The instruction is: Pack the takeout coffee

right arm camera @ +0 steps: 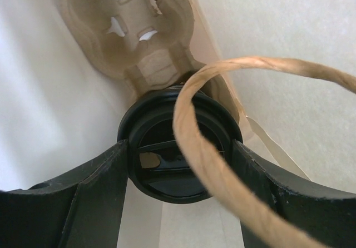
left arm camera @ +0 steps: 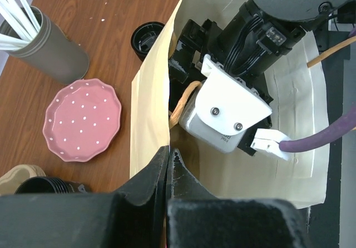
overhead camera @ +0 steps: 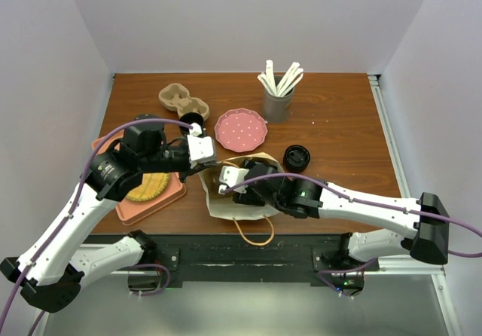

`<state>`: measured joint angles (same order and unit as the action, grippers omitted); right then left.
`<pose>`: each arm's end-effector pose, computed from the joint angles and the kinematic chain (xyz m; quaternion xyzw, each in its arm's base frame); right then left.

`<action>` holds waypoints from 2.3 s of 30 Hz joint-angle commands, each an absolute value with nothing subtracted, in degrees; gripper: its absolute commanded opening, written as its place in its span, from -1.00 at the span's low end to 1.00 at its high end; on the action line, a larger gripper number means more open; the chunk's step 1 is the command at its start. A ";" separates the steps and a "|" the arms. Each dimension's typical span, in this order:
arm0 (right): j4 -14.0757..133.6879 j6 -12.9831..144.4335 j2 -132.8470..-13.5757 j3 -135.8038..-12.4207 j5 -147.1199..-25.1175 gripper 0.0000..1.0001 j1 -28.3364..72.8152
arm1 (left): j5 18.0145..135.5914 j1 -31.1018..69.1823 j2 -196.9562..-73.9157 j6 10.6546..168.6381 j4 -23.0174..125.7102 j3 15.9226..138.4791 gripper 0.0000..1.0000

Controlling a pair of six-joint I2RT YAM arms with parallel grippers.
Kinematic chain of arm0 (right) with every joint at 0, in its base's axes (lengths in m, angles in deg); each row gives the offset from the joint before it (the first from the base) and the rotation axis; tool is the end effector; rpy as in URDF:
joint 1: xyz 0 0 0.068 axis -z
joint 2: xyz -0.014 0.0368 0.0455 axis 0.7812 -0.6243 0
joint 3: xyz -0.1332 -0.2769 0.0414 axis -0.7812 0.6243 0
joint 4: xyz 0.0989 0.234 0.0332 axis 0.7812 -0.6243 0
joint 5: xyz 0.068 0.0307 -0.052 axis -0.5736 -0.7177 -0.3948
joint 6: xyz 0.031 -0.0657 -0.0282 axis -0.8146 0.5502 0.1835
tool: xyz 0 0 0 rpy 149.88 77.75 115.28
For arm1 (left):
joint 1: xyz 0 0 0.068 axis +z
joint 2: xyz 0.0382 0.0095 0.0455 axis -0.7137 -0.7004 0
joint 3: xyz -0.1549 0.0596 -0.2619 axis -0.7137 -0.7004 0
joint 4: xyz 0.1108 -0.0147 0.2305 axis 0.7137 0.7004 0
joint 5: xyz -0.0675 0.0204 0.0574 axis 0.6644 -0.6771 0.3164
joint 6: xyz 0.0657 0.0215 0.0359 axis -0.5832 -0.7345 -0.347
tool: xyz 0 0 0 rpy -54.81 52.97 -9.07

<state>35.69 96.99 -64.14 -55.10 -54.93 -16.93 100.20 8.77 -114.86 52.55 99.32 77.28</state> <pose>0.1270 0.2472 0.3084 -0.5832 0.6747 -0.0174 0.4521 0.1162 -0.1304 0.4274 0.5469 0.6353 -0.2815 0.4669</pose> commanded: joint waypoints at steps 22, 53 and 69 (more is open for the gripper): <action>43.53 90.56 -64.99 -51.65 -50.88 -0.09 -13.41 | 105.19 8.54 -113.47 55.57 94.41 76.22 -1.00; 39.05 83.79 -59.28 -49.01 -47.89 -0.15 -13.32 | 108.88 8.54 -111.88 57.41 94.67 72.27 -1.00; 39.48 82.12 -55.59 -47.26 -55.27 -0.17 -13.58 | 110.29 7.66 -115.66 48.19 97.31 75.17 -1.00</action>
<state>37.59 84.24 -57.91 -48.04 -54.16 -14.15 106.89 8.52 -114.97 52.11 97.50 72.32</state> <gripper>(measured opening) 0.691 0.012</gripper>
